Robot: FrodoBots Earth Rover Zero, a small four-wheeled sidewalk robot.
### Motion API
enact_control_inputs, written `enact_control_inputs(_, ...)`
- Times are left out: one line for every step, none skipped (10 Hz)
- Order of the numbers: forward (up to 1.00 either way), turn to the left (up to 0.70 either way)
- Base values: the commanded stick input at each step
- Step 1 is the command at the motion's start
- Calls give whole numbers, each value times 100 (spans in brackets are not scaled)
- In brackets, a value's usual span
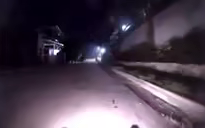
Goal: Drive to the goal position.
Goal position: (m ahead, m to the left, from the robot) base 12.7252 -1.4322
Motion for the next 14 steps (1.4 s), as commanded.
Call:
enact_control_inputs(70,0)
enact_control_inputs(70,0)
enact_control_inputs(70,0)
enact_control_inputs(70,0)
enact_control_inputs(70,0)
enact_control_inputs(70,0)
enact_control_inputs(70,0)
enact_control_inputs(70,0)
enact_control_inputs(70,0)
enact_control_inputs(70,0)
enact_control_inputs(70,0)
enact_control_inputs(70,0)
enact_control_inputs(70,0)
enact_control_inputs(70,0)
